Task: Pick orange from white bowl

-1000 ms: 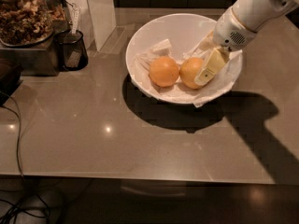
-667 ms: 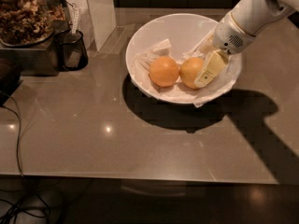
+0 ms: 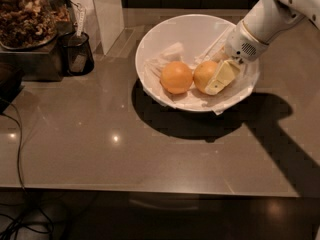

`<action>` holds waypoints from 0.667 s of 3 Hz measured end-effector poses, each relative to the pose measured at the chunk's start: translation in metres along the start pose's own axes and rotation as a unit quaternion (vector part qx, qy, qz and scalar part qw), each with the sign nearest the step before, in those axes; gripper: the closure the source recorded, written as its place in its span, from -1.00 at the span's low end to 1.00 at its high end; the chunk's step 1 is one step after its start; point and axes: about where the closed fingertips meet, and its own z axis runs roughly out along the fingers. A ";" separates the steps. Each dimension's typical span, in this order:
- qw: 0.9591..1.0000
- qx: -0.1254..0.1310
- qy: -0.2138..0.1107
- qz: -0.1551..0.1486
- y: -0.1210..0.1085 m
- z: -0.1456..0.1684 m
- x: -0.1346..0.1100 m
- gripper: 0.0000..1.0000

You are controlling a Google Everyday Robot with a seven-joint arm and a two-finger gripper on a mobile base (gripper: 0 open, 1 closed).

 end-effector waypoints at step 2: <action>1.000 -0.015 0.006 0.016 0.000 0.016 0.003 0.54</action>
Offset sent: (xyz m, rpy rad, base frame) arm -0.0014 0.0031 -0.0295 -0.0028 0.0766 -0.0396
